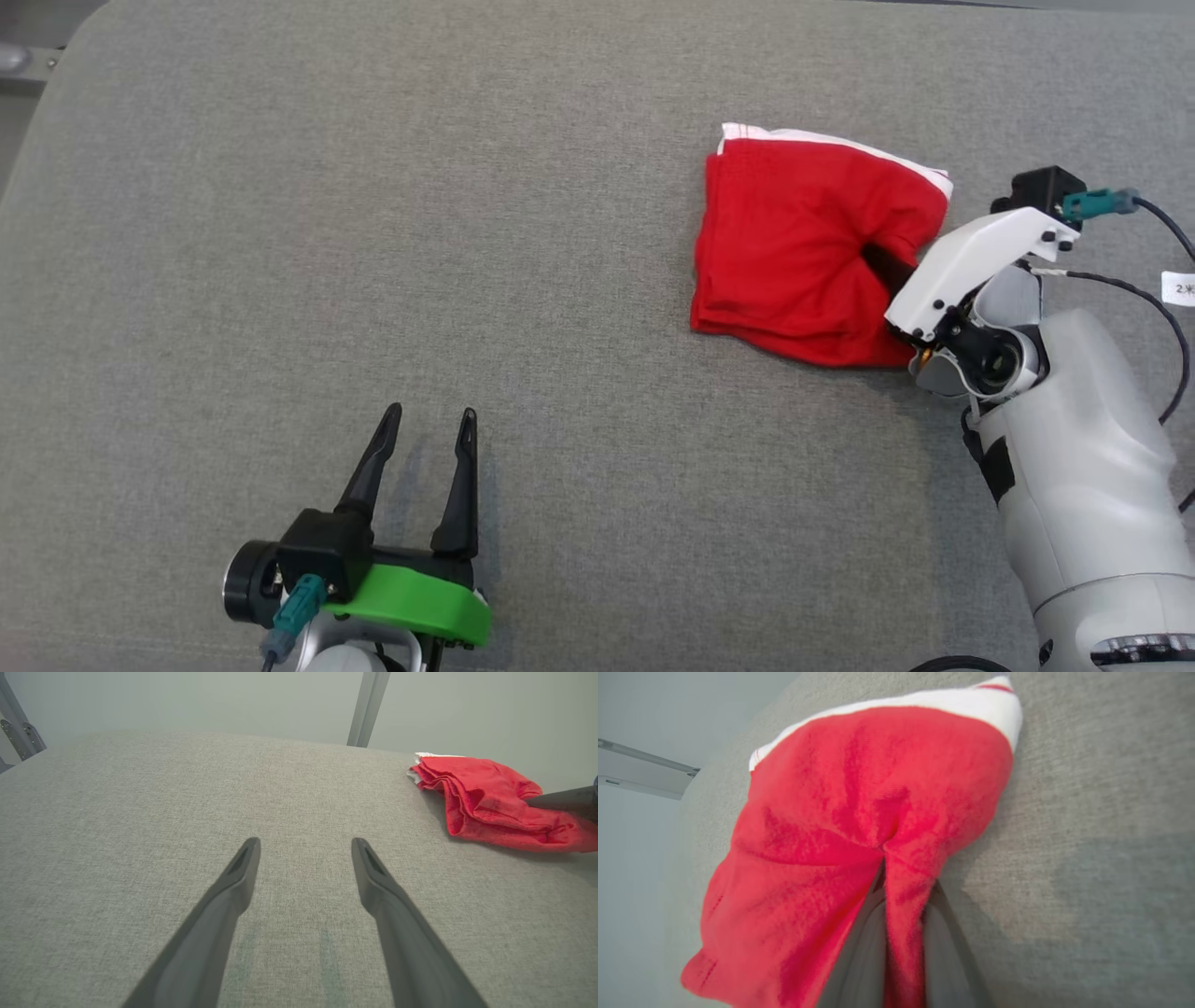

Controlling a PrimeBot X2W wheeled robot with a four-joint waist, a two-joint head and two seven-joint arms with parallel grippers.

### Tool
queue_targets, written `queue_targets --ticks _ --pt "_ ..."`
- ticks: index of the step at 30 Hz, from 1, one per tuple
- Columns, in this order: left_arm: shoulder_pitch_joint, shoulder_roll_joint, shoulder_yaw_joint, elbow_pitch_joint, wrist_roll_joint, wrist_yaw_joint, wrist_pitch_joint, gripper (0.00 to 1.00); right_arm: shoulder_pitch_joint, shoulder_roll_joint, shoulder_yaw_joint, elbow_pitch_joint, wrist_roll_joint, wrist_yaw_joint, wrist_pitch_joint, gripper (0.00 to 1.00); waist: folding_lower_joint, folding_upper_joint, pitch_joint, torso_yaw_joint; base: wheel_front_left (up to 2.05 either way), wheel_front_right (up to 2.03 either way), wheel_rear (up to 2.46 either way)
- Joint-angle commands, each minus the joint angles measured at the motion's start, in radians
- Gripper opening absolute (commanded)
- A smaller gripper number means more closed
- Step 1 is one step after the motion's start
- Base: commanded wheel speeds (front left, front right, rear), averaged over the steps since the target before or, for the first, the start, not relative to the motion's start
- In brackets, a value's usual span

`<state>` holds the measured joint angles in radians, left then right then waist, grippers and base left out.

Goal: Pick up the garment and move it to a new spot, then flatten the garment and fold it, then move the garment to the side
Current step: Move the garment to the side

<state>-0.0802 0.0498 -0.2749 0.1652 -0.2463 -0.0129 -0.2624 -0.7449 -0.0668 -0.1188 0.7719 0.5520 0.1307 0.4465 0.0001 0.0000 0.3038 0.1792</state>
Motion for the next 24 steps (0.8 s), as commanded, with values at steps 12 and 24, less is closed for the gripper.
queue_targets --ticks 12,24 --pt "0.006 0.002 0.084 -0.022 0.007 -0.011 -0.002 1.0 0.006 -0.226 0.271 -0.333 0.118 0.0 0.197 0.0 -0.0001 0.0 0.014 -0.296 0.0 0.0 0.0" --pt "-0.019 0.002 0.095 -0.014 0.037 -0.029 -0.002 1.0 0.036 -0.459 0.191 -0.539 0.128 0.0 0.435 0.0 -0.0001 0.0 0.066 -0.351 0.0 0.0 0.0"
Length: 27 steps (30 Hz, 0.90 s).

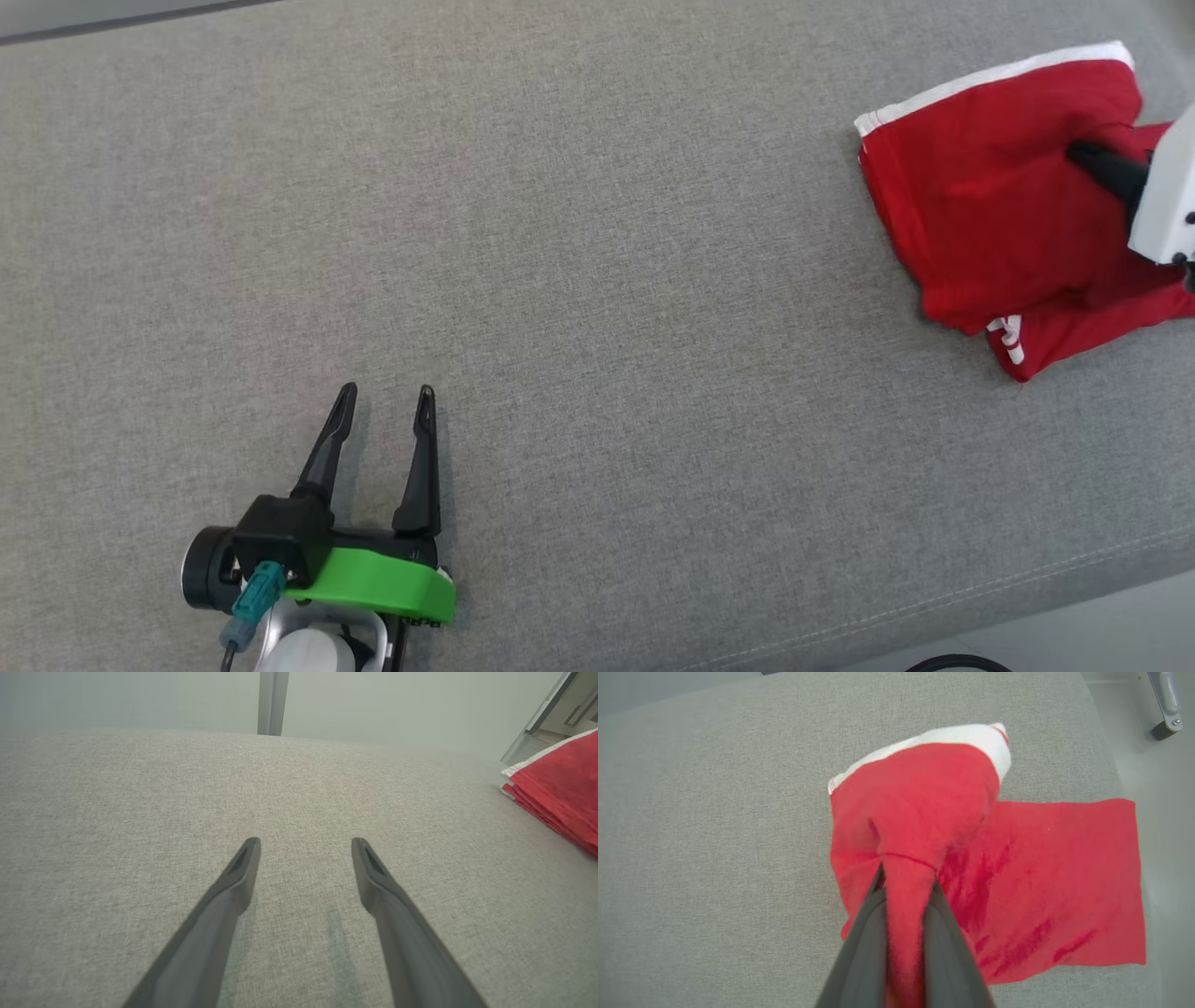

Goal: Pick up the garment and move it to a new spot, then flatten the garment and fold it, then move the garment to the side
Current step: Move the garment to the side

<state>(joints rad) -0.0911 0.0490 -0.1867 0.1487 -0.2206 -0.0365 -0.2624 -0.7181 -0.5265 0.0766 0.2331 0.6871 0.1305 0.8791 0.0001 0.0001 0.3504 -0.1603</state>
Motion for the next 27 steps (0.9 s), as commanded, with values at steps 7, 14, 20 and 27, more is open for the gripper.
queue_targets --ticks 7,14,20,27 --pt "-0.007 0.003 0.004 0.011 0.016 -0.015 -0.002 1.0 0.042 -0.032 -0.08 0.074 -0.092 0.0 0.001 0.0 -0.0001 -0.0001 0.025 0.017 0.0 0.0 0.0" --pt "0.001 0.003 0.003 0.023 0.023 -0.015 -0.002 1.0 0.049 -0.024 -0.123 0.21 -0.245 0.0 -0.105 0.05 -0.0001 -0.0001 0.024 0.044 0.0 0.0 0.0" --pt "0.005 0.003 0.011 0.021 0.026 -0.013 -0.002 1.0 0.033 -0.015 -0.115 0.328 -0.424 -0.001 -0.24 1.0 -0.0001 -0.0001 0.025 0.053 0.0 0.0 0.0" --pt "0.023 0.003 0.022 0.019 0.014 -0.004 -0.002 1.0 0.004 0.011 -0.127 0.398 -0.561 -0.001 -0.431 1.0 -0.0001 -0.0001 0.007 0.045 0.0 0.0 0.0"
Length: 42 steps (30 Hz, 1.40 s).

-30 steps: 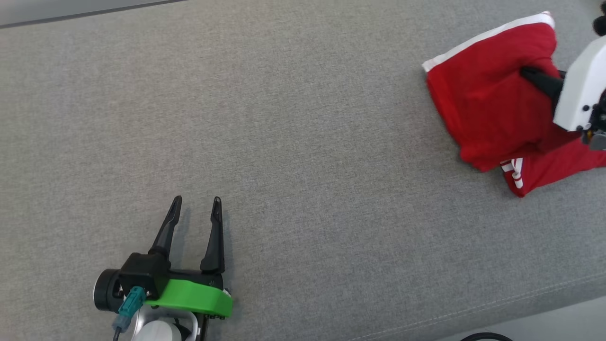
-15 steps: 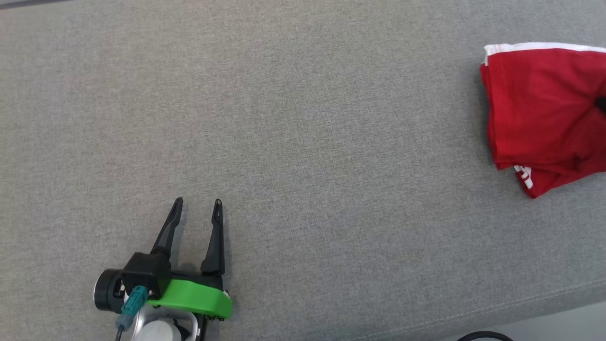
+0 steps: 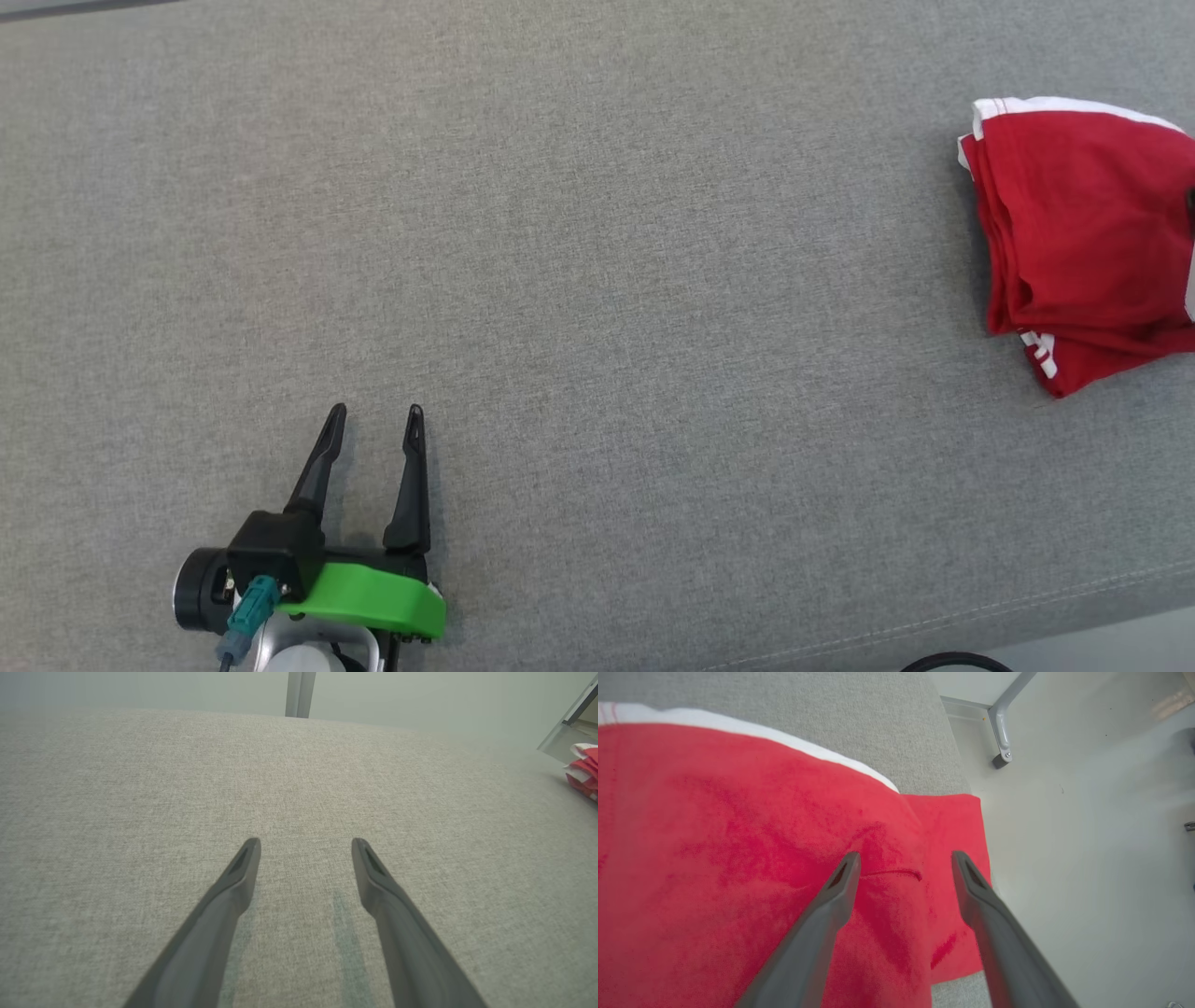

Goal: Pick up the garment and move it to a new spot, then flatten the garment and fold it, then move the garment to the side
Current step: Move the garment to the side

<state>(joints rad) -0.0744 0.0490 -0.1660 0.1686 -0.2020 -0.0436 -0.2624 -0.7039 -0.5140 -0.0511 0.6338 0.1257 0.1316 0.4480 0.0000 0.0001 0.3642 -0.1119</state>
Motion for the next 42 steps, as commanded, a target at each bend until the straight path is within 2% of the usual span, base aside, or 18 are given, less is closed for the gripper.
queue_targets --ticks 1,6,10,14,17,21,25,27,32,37,42 --pt "0.011 0.003 0.004 -0.002 -0.009 0.005 -0.002 1.0 -0.02 0.001 -0.006 -0.008 -0.011 -0.002 -0.041 1.0 0.0 -0.0001 -0.015 -0.007 0.0 0.0 0.0" --pt "0.05 0.003 0.024 -0.014 -0.018 0.01 -0.002 1.0 0.01 0.052 0.007 -0.079 -0.006 -0.002 -0.258 1.0 0.0 -0.0001 -0.093 -0.015 0.0 0.0 0.0" --pt "0.085 0.003 0.039 -0.019 -0.016 0.013 -0.002 1.0 0.099 0.063 0.033 -0.202 0.042 -0.002 -0.399 1.0 0.0 -0.0001 -0.163 0.002 0.0 0.0 0.0" --pt "0.11 0.003 0.057 0.003 -0.008 0.021 -0.002 1.0 0.274 0.062 0.044 -0.333 0.097 -0.002 -0.51 1.0 0.0 -0.0001 -0.232 0.039 0.0 0.0 0.0" --pt "0.129 0.003 0.069 0.029 -0.001 0.03 -0.002 1.0 0.427 0.107 0.006 -0.393 0.142 -0.001 -0.585 1.0 0.0 -0.0001 -0.275 0.065 0.0 0.0 0.0" --pt "0.15 0.003 0.084 0.048 0.008 0.028 -0.002 1.0 0.595 0.183 -0.064 -0.406 0.067 -0.001 -0.684 1.0 0.0 -0.0001 -0.31 0.094 0.0 0.0 0.0" --pt "0.164 0.003 0.097 0.05 0.015 0.036 -0.002 1.0 0.696 0.272 -0.124 -0.412 -0.026 -0.002 -0.713 1.0 0.0 -0.0001 -0.33 0.11 0.0 0.0 0.0" --pt "0.172 0.003 0.101 0.047 0.021 0.033 -0.002 1.0 0.726 0.316 -0.131 -0.463 -0.076 -0.001 -0.715 1.0 0.0 -0.0001 -0.337 0.115 0.0 0.0 0.0" --pt "0.203 0.003 0.112 0.038 0.027 0.0 -0.002 1.0 0.816 0.402 -0.165 -0.554 -0.148 -0.002 -0.713 1.0 0.0 -0.0001 -0.359 0.124 0.0 0.0 0.0" --pt "0.217 0.003 0.111 0.025 0.032 -0.037 -0.002 1.0 0.849 0.429 -0.156 -0.552 -0.211 -0.002 -0.713 1.0 0.0 -0.0001 -0.368 0.123 0.0 0.0 0.0" --pt "0.194 0.003 0.118 0.029 0.024 -0.053 -0.002 1.0 0.816 0.434 -0.123 -0.569 -0.228 -0.002 -0.713 1.0 0.0 -0.0001 -0.373 0.118 0.0 0.0 0.0"
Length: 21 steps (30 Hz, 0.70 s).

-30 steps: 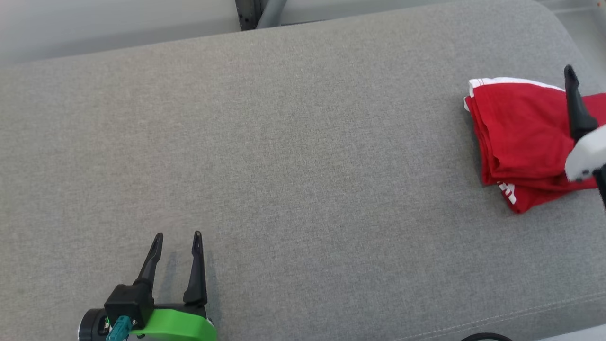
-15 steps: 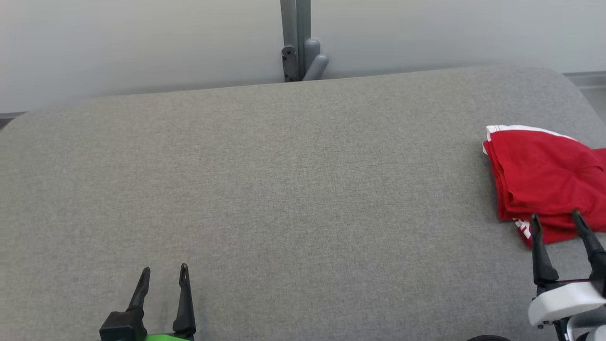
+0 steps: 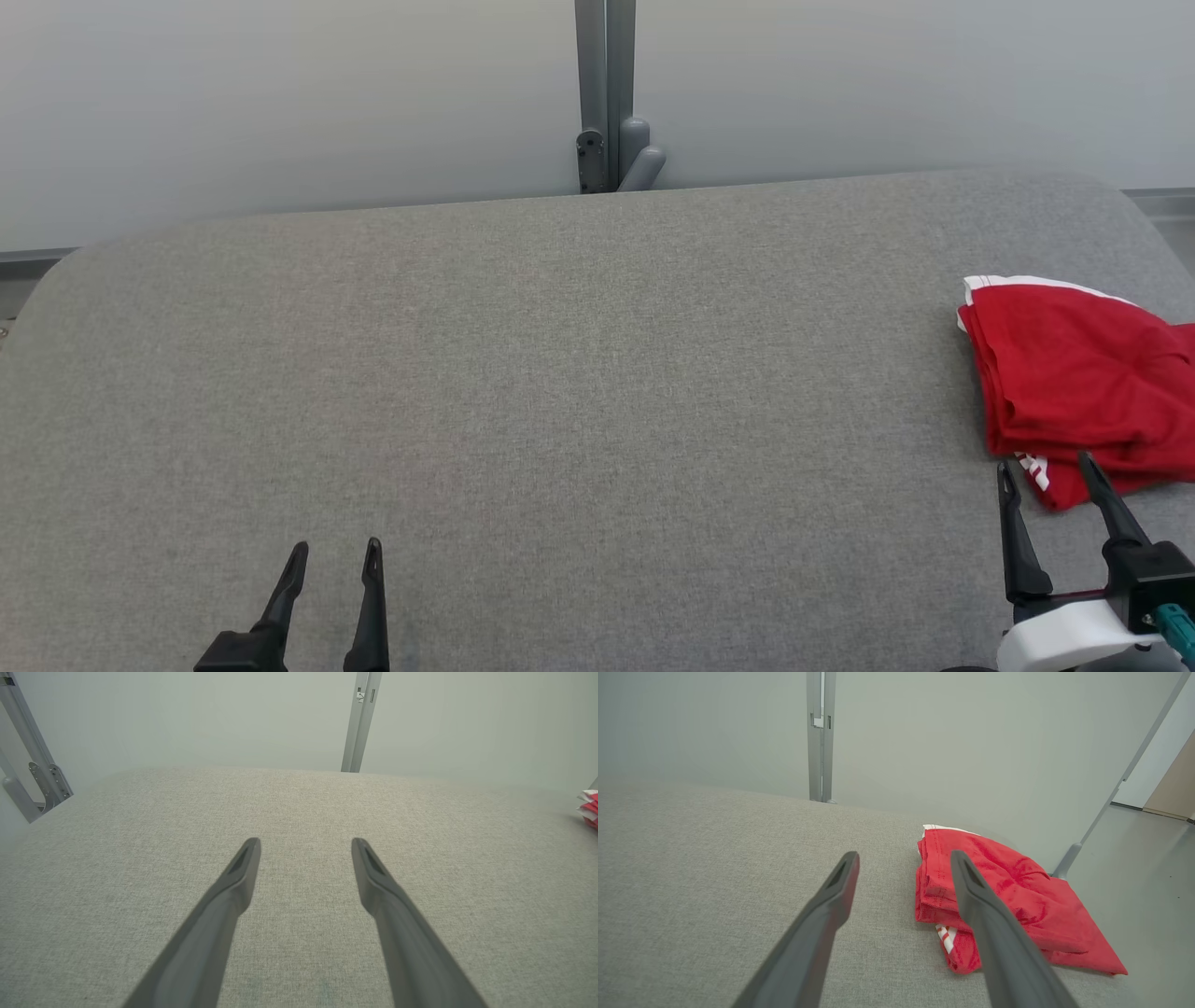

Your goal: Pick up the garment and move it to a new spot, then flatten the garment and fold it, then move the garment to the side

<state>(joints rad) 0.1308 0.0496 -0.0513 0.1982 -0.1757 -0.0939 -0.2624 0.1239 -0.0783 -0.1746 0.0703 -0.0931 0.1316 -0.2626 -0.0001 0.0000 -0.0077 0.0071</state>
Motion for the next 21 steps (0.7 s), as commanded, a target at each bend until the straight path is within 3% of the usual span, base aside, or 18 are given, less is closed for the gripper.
queue_targets --ticks 1,20,21 --pt "-0.011 0.002 0.003 -0.001 -0.003 -0.003 -0.002 1.0 -0.012 -0.002 0.0 -0.005 -0.009 -0.002 -0.002 1.0 0.0001 0.0 -0.001 -0.001 0.0 0.0 0.0" --pt "-0.017 0.002 0.005 0.01 0.0 -0.02 -0.002 1.0 -0.029 0.004 0.02 -0.002 0.003 -0.002 -0.003 1.0 0.0001 0.0 -0.017 0.002 0.0 0.0 0.0" --pt "-0.013 0.002 0.015 0.007 -0.002 -0.017 -0.002 1.0 -0.034 0.003 0.031 0.0 -0.001 -0.002 -0.003 1.0 0.0001 0.0 -0.017 -0.026 0.0 0.0 0.0"
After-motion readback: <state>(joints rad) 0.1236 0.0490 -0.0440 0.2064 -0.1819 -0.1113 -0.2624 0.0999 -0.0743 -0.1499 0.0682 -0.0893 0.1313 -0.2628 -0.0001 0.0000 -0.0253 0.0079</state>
